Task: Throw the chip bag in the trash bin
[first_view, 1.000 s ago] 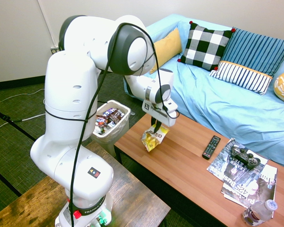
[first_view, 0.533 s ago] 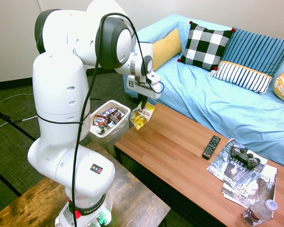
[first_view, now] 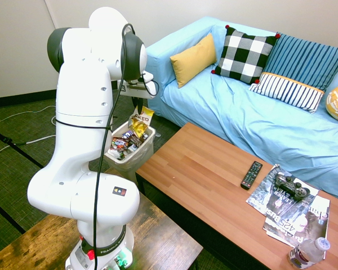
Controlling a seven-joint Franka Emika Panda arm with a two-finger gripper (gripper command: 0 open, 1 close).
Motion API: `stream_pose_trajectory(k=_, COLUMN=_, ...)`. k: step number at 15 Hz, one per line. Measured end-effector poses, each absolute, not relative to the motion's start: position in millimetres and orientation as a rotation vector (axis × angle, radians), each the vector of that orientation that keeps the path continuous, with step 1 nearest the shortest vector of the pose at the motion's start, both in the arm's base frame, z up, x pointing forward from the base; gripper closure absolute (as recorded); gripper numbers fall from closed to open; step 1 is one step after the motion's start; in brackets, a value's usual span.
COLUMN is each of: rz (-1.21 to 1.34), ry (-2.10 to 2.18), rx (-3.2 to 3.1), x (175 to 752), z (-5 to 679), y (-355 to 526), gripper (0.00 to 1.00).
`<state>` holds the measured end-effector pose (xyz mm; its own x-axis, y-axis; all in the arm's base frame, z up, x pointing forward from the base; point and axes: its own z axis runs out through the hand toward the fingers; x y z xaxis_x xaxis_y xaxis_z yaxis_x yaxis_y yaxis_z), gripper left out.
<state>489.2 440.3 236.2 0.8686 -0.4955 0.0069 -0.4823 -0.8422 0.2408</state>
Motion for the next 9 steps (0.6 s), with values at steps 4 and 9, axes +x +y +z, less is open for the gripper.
stream_pose_trajectory(k=4, rz=-0.134, ry=-0.708, rx=2.869, x=468, z=203, y=498, gripper=1.0)
stream_pose_trajectory(k=9, rz=-0.156, ry=-0.72, rx=2.945, x=460, z=199, y=519, gripper=0.0)
